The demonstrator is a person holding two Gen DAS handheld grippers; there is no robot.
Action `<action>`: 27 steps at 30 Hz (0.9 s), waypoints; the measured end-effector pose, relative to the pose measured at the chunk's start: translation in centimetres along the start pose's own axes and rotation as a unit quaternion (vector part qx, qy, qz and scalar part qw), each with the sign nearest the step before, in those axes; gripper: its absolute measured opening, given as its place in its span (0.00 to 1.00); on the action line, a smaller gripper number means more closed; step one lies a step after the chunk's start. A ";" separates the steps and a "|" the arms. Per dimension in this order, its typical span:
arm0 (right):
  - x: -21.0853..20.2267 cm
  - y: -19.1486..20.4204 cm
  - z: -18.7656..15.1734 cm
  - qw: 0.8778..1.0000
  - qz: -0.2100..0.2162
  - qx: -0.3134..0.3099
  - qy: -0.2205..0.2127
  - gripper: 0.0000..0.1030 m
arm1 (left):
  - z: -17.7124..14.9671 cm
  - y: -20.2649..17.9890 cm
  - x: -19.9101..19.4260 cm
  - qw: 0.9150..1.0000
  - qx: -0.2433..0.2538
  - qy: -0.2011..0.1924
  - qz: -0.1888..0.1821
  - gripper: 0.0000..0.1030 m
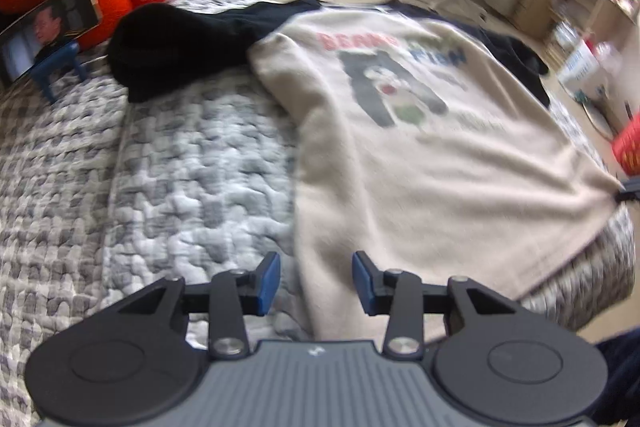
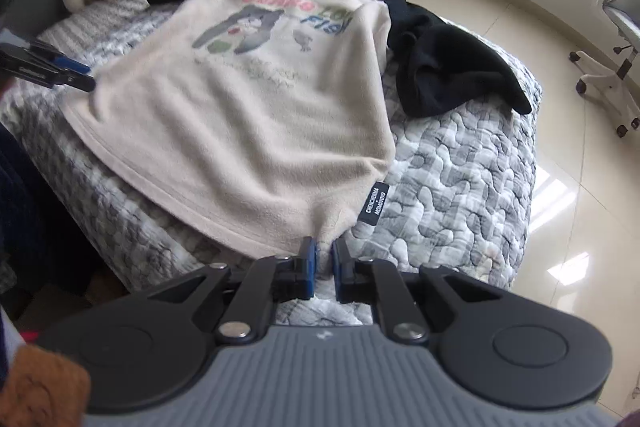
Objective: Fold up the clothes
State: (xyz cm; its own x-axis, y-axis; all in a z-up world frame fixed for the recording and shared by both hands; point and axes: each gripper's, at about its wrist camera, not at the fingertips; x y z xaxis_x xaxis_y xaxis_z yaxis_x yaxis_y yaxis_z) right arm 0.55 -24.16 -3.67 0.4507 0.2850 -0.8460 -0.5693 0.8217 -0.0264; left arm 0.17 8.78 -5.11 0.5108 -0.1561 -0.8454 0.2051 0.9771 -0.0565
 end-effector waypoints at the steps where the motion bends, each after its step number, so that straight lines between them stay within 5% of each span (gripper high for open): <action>1: 0.1 0.0 0.0 1.000 -0.003 0.000 0.000 0.11 | -0.1 -0.2 0.5 1.000 0.001 0.008 0.006 0.20; 3: -0.5 0.0 0.1 1.000 0.000 -0.004 -0.014 0.11 | 0.0 -0.1 0.7 1.000 -0.016 0.010 -0.002 0.05; 8: -5.4 0.1 0.2 0.993 0.050 -0.009 -0.111 0.11 | 0.8 2.4 -3.0 0.992 -0.101 -0.048 -0.060 0.04; 11: -9.7 -0.2 -0.2 0.973 0.103 -0.014 -0.203 0.11 | 0.9 3.3 -6.2 0.984 -0.117 -0.093 -0.100 0.04; 14: -13.2 -0.9 -1.1 0.946 0.157 -0.010 -0.282 0.00 | 0.7 3.7 -7.5 0.981 -0.120 -0.110 -0.103 0.04; 16: -13.7 -1.1 -1.4 0.947 0.141 -0.010 -0.287 0.00 | 0.6 3.8 -8.0 0.982 -0.116 -0.115 -0.097 0.04; 18: -11.4 -1.2 -0.8 0.968 0.087 -0.004 -0.234 0.00 | 0.6 3.2 -7.2 0.987 -0.096 -0.103 -0.071 0.04; 20: -7.8 -1.0 0.1 0.985 0.059 0.012 -0.163 0.15 | 0.6 2.7 -5.6 0.992 -0.084 -0.076 -0.052 0.04; 21: -6.1 -0.4 0.3 0.990 0.049 0.001 -0.129 0.15 | 0.6 2.6 -5.2 0.993 -0.079 -0.069 -0.044 0.04; 25: -1.2 0.8 0.3 0.998 0.049 0.019 -0.034 0.36 | 0.5 2.4 -4.1 0.996 -0.070 -0.053 -0.021 0.04; 27: 0.2 0.9 0.2 0.998 0.055 0.034 -0.015 0.36 | 0.4 2.6 -3.9 0.996 -0.073 -0.051 -0.014 0.04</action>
State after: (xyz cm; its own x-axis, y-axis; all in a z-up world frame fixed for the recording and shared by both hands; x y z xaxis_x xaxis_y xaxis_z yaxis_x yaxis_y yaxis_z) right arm 0.29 -23.27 -3.73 0.4090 0.3890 -0.8255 -0.5685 0.8162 0.1030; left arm -0.95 11.86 -1.72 0.5899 -0.1909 -0.7846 0.1008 0.9815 -0.1629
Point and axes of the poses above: each gripper's, at about its wrist camera, not at the fingertips, and x roughly the way its jaws point, y to its left, z to its top
